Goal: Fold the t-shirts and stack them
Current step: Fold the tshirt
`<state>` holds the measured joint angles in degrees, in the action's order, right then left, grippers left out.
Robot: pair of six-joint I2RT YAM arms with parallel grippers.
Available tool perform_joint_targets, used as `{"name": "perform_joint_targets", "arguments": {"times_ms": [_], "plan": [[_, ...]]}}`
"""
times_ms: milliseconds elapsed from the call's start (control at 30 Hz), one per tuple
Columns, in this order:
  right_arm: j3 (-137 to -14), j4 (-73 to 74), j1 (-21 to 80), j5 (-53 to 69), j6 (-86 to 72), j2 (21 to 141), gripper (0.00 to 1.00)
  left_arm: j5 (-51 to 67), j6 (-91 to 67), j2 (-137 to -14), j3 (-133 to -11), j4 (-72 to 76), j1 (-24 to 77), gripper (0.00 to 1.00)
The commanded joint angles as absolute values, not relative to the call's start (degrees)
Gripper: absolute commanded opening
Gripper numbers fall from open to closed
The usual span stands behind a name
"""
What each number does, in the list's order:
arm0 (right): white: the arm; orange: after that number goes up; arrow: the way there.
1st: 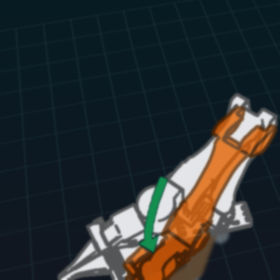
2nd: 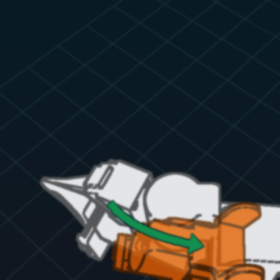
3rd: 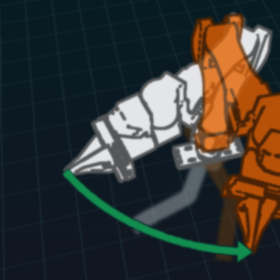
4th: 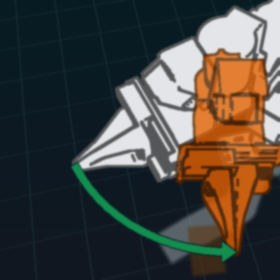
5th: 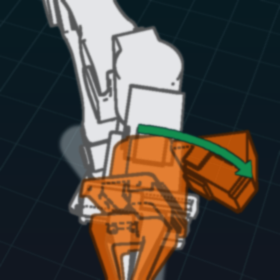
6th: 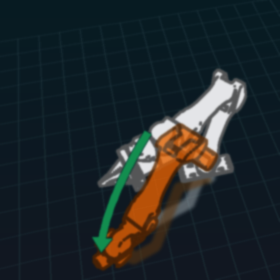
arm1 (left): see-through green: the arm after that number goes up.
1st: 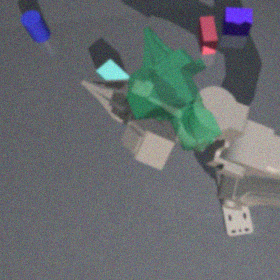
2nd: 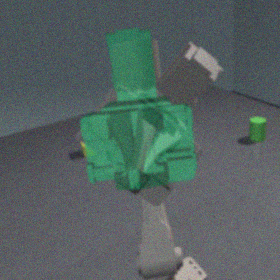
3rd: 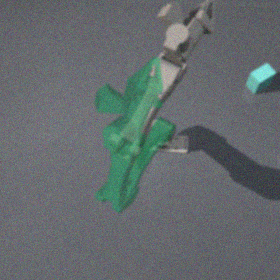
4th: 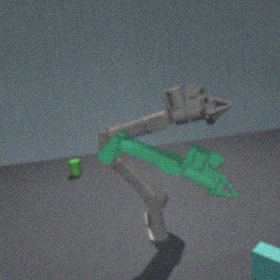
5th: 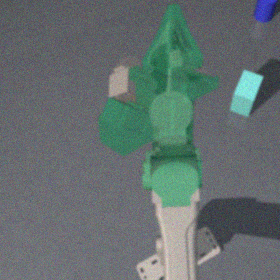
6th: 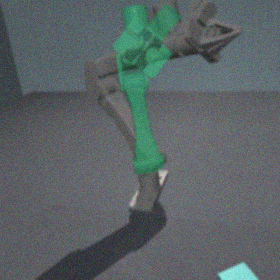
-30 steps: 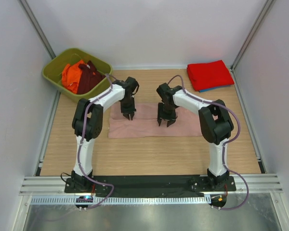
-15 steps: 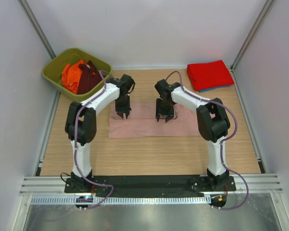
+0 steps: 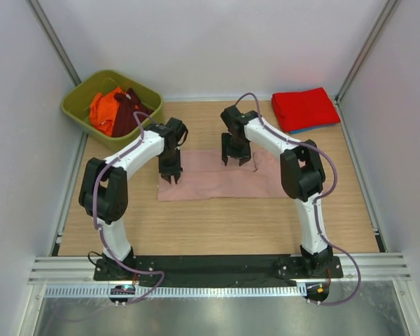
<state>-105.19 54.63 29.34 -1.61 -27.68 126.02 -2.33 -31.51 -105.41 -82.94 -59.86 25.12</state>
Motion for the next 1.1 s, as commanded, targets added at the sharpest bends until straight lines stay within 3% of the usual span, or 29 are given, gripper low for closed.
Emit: {"name": "perform_joint_targets", "arguments": {"times_ms": [0, 133, 300, 600, 733, 1067], "plan": [[-107.9, 58.8, 26.1, -4.8, -24.9, 118.6, 0.63, -1.9, -31.5, -107.9, -83.2, -56.7, 23.4, 0.25], [-105.2, 59.8, 18.9, -5.4, -22.5, 114.8, 0.68, -1.7, -30.3, -110.7, -84.1, -55.3, 21.6, 0.25], [-99.3, 62.2, 6.7, -6.7, -21.1, 111.1, 0.66, -1.7, -29.9, -113.5, -82.6, -55.4, 20.2, 0.24], [-76.7, 57.8, -3.6, -7.7, -24.9, 100.4, 0.55, -0.4, -30.9, -113.0, -77.8, -54.0, 20.1, 0.25], [-67.9, 53.2, -9.2, -9.6, -28.2, 98.1, 0.44, -0.9, -30.3, -112.6, -76.6, -54.6, 20.0, 0.25], [-62.9, 52.9, -15.3, -9.7, -28.7, 100.2, 0.35, -1.6, -30.8, -111.1, -71.9, -54.3, 19.4, 0.25]]}}
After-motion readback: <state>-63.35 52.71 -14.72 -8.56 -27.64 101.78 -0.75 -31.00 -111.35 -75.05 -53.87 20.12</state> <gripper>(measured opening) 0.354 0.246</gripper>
